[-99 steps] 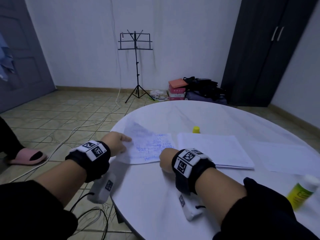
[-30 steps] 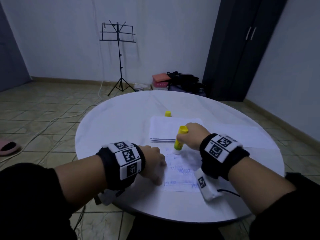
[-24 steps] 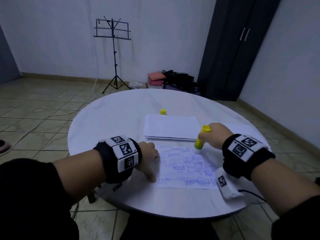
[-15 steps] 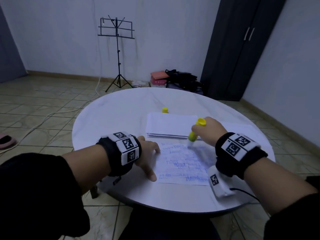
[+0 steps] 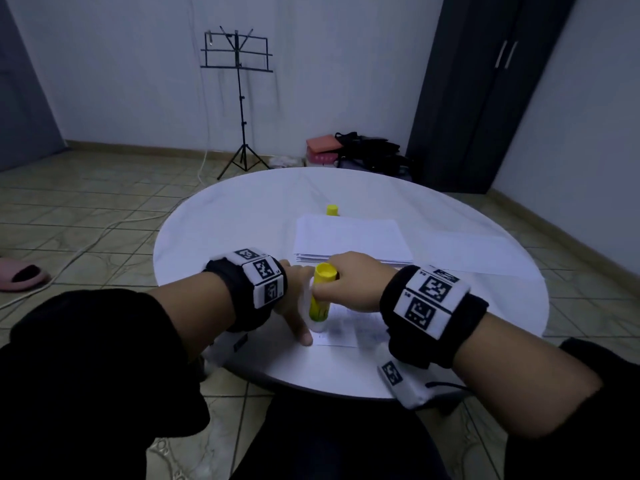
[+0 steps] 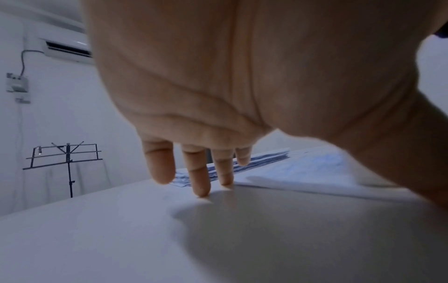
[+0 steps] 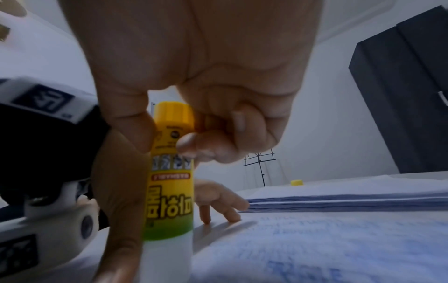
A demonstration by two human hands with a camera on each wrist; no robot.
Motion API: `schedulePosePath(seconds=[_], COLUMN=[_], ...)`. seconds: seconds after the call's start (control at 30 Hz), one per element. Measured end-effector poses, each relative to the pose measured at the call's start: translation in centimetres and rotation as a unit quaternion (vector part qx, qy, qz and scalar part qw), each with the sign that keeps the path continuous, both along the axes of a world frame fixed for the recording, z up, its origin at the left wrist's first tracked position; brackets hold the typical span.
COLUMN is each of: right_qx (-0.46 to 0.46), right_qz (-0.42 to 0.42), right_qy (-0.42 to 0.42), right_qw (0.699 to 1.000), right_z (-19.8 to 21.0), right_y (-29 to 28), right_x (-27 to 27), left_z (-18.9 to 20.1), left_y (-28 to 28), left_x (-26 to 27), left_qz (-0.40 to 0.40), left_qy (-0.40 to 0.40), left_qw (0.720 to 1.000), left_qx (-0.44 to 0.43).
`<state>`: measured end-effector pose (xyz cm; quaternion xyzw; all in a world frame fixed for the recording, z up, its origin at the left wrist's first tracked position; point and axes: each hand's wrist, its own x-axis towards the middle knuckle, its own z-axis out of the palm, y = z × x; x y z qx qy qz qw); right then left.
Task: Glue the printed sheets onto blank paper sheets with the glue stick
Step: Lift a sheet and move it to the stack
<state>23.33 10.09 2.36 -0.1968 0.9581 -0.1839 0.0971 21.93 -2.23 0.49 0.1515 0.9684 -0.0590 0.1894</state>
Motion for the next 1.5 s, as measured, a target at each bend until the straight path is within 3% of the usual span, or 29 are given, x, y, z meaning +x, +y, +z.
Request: schedulePosePath(seconds=[0.5,0.8,0.97,1.2,1.37,1.5], right_qx=[-0.009,-0.04,0.002,0.038,-0.019,-0.137], right_qz=[-0.139,-0.264,-0.259,-0.212,-0.206,-0.26], right_qy=[-0.038,0.007,-0.014,-0.062,-0.112,-0.127], right_qw=[0.99,0.964,0.966,0.974,0.972,0.947], right_z=[0.1,0.3,0.5,1.3,1.5,0.0], right_y=[12.9,12.7,12.2,13.6,15.2,16.9], right_x=[1.7,-3.4,-3.6,0.2,1.6,0.2], left_z=[-1.3,-1.4,-1.6,-1.6,-1.2,-1.2], left_y=[1.2,1.5,1.3,1.4,1.3,1.1], left_x=[-2.4,-3.0,-3.3,-3.4,-2.9,-2.8], left_qz=[-0.018,-0.029,-0.011,-0.011,-0.015,0.0], left_qy=[0.001,-0.014,-0.023,-0.026,-0.026,-0.026], left_qw=[0.99,0.991,0.993,0.993,0.995,0.997], left_qx=[-0.14,-0.132,-0.113,-0.111,-0.094,-0.066])
